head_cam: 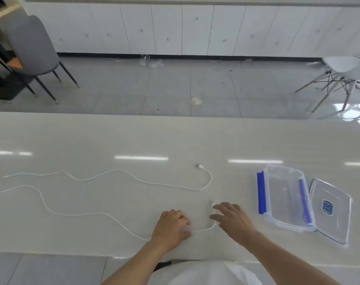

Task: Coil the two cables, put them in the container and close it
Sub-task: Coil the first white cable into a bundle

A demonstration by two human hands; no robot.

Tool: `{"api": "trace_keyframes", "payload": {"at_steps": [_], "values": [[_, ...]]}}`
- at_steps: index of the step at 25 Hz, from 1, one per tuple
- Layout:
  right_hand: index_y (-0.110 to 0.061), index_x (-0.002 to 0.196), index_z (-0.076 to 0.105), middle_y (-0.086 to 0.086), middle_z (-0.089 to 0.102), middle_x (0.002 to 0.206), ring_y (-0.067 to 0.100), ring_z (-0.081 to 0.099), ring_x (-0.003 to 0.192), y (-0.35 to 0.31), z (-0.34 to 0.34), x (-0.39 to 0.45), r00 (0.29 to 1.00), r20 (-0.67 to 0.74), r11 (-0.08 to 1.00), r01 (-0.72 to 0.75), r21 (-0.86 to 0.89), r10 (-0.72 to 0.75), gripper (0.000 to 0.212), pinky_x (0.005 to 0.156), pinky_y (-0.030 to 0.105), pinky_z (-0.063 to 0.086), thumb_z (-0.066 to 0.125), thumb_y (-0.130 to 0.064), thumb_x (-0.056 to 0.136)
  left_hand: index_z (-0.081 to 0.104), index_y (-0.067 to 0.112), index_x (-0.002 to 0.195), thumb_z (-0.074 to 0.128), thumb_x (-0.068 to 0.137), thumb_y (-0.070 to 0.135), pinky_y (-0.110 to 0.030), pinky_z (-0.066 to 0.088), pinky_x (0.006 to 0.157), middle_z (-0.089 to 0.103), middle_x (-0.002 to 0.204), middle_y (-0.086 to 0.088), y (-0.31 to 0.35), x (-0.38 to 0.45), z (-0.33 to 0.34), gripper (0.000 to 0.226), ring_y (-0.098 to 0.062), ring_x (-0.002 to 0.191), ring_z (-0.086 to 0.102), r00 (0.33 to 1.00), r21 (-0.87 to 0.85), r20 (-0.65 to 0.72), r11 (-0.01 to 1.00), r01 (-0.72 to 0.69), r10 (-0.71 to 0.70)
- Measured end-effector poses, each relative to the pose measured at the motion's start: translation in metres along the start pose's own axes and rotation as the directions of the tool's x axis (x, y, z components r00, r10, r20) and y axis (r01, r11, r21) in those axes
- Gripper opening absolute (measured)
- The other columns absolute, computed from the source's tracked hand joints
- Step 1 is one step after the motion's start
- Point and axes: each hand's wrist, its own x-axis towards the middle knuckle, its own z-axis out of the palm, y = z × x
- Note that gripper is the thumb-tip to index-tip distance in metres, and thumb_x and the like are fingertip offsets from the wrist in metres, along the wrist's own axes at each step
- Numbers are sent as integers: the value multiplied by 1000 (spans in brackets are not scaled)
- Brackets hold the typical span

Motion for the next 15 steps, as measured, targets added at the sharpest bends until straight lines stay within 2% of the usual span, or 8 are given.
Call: {"api": "trace_keyframes", "payload": {"at_steps": [2,6,8,10,11,12,14,15], "values": [[-34,140,52,-1,36,159,21,36,144,3,8,0,989,148,999,-18,34,13,42,112,38,34,50,-24,100,64,29,122,56,92,45,-29,28,102,58,124,7,12,1,7,35,-14,120,48,999,31,36,999,13,-14],[-25,139,50,4,40,153,27,44,133,10,22,-1,991,133,999,-6,-37,11,42,104,39,40,50,-14,98,63,25,114,49,98,34,-33,33,97,58,119,4,30,-6,20,23,-18,114,51,997,115,-12,991,73,-72],[-23,125,61,3,55,137,26,56,117,8,17,0,994,112,998,12,-53,-6,37,91,36,49,62,-13,90,63,23,110,45,101,29,-33,35,94,58,117,3,33,-8,24,21,-20,111,52,994,112,-39,988,104,-100],[-24,94,74,-1,71,107,20,68,90,11,12,-2,995,87,994,62,-91,-54,33,70,30,57,86,-17,64,61,22,109,43,101,23,-32,34,91,57,115,3,37,-11,29,20,-20,110,51,989,82,-66,988,134,-129],[-25,84,75,-3,73,98,18,70,83,12,9,-2,996,56,990,78,-116,-71,32,65,29,58,90,-18,57,60,22,109,42,102,21,-31,34,89,56,115,4,37,-12,30,19,-19,109,51,986,61,-83,987,152,-147],[-23,86,74,-2,72,99,19,69,87,14,9,-2,992,67,985,111,-129,-103,27,69,30,58,87,-18,63,58,23,108,41,102,20,-30,33,87,55,115,5,38,-13,31,18,-18,108,51,981,37,-108,986,165,-161],[-18,106,67,2,67,113,25,61,107,20,8,-1,984,108,981,154,-121,-141,16,90,36,50,62,-16,91,55,23,107,41,103,20,-28,34,83,56,112,7,38,-13,28,15,-16,104,54,969,-32,-141,979,200,-203],[-17,113,62,3,64,116,26,58,110,23,10,-1,983,117,985,151,-87,-140,19,94,36,45,49,-17,99,54,24,105,41,103,22,-27,35,80,58,109,8,38,-12,23,13,-15,99,55,963,-74,-149,974,215,-224]]}}
